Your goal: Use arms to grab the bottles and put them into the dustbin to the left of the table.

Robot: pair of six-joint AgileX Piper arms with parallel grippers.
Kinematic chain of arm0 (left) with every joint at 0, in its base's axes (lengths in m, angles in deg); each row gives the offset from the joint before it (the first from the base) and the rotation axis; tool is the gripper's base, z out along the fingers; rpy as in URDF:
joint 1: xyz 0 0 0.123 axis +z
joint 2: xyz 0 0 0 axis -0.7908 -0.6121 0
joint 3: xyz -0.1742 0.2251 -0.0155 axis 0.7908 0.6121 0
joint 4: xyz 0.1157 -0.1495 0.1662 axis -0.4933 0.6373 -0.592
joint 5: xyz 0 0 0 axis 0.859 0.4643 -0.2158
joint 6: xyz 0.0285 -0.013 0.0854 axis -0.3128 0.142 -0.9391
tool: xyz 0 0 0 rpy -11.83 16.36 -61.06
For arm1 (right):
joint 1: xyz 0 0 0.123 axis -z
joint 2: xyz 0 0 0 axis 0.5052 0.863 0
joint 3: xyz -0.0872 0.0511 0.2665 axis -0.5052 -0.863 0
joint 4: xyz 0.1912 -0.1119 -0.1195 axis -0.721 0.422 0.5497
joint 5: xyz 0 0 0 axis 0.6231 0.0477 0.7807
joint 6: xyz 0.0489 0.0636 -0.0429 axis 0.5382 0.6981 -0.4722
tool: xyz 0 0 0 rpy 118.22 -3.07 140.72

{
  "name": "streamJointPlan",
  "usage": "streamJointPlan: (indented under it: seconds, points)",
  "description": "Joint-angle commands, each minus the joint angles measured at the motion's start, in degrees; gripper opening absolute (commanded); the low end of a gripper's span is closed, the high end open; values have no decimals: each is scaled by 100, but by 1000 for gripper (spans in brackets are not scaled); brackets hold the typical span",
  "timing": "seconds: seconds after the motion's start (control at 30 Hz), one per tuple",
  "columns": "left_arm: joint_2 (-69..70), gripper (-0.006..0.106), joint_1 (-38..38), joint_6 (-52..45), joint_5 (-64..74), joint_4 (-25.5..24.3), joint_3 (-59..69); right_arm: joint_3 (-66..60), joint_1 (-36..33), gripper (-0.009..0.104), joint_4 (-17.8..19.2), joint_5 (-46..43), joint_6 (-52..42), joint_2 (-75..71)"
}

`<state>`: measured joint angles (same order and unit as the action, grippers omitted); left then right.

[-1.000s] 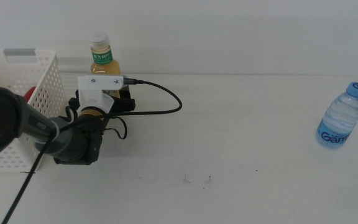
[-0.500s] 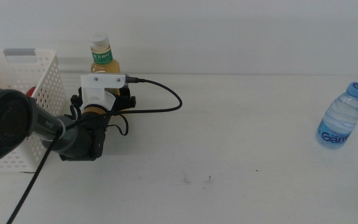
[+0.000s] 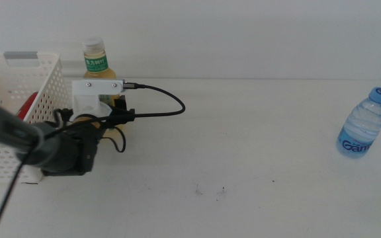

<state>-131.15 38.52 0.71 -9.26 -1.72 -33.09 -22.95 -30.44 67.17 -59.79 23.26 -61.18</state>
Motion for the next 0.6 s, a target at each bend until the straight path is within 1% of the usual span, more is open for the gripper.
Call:
streamJointPlan:
  seconds: [0.0,0.07,0.2,0.37,0.43,0.57]
  points:
    - [673,39,-3,-101,-159,-229,241,-16,21,91,34,-52,-22,-27]
    - [1176,39,-3,-234,475,-302,362,-16,21,91,34,-52,-22,-27]
    - [2130,39,-3,-469,2202,-477,350,-16,21,91,34,-52,-22,-27]
    - [3144,39,11,-454,3612,-478,280,-16,21,91,34,-52,-22,-27]
    - [3442,39,72,-424,4449,-478,89,-16,21,91,34,-52,-22,-27]
    - [3684,39,311,-435,6728,-520,-740,-16,21,91,34,-52,-22,-27]
